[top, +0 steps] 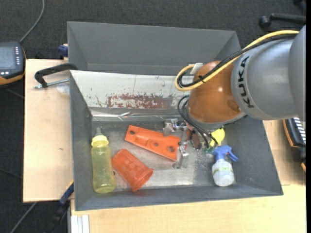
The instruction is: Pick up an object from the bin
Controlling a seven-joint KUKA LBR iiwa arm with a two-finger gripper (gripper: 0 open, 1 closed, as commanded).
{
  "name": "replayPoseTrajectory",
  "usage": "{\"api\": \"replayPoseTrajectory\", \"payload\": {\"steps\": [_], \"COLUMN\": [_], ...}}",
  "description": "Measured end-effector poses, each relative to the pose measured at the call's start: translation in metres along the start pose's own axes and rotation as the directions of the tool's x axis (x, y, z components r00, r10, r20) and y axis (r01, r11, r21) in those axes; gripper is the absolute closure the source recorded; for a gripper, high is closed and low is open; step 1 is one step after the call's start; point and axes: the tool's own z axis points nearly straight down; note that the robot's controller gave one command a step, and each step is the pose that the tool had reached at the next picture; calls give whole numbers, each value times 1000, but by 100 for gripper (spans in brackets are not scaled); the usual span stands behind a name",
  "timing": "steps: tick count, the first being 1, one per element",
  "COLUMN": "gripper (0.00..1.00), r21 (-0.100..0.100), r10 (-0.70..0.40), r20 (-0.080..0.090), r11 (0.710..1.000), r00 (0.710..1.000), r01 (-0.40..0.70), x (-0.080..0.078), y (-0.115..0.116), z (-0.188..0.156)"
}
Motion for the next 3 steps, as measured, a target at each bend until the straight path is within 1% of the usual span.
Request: {"api": "replayPoseTrajectory", "payload": {"steps": [1, 2, 3], "gripper": [100, 100, 100], "r21": [2, 2, 1], "r10": [59, 59, 64], "r20": [-1, -1, 4], "r11": [998, 998, 998], "r00": [998, 998, 998], "r01": [-59, -59, -64], "x": [20, 20, 15], "y": [21, 21, 29], "z": [-12, -12, -21]}}
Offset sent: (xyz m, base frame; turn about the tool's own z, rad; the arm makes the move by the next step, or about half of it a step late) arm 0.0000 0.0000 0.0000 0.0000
